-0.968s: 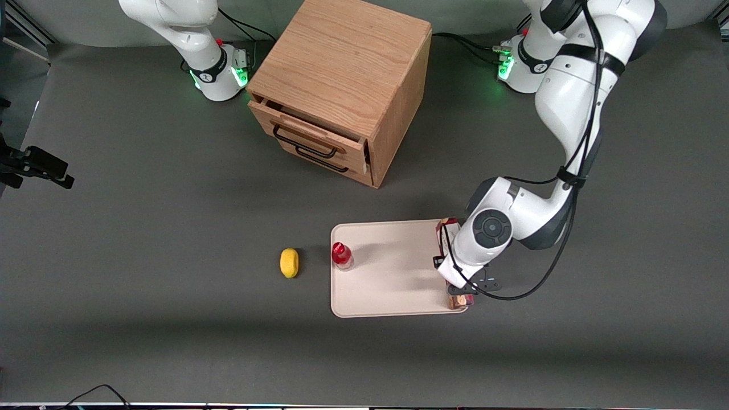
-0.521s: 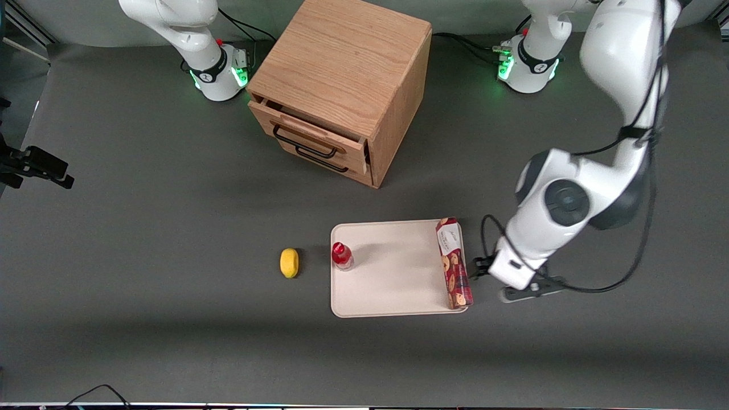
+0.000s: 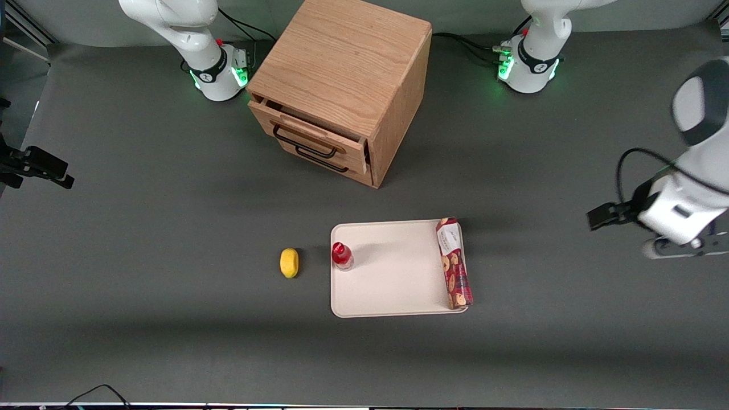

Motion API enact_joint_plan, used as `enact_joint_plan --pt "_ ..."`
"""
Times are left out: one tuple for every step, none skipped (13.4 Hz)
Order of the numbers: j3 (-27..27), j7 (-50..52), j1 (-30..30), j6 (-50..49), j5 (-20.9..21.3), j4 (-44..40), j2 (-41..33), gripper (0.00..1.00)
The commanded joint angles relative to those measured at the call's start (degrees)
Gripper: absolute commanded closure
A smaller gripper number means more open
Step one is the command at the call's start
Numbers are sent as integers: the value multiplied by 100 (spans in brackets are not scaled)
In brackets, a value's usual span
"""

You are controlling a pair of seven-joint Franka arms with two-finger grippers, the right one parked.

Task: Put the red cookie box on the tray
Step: 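Open the left gripper to release the box and raise the arm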

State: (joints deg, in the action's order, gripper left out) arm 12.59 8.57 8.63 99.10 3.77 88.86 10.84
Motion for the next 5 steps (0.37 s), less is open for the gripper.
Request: enact_joint_plan --pt "-28 -268 121 -468 -104 317 -818 0" --pt "-28 -268 157 -636 -122 317 -977 0" --pt "-28 -286 166 -750 -131 317 -1100 0" --pt "-19 -321 166 -821 -157 317 -1206 0" --pt "-28 -373 166 -848 -183 317 -1259 0"
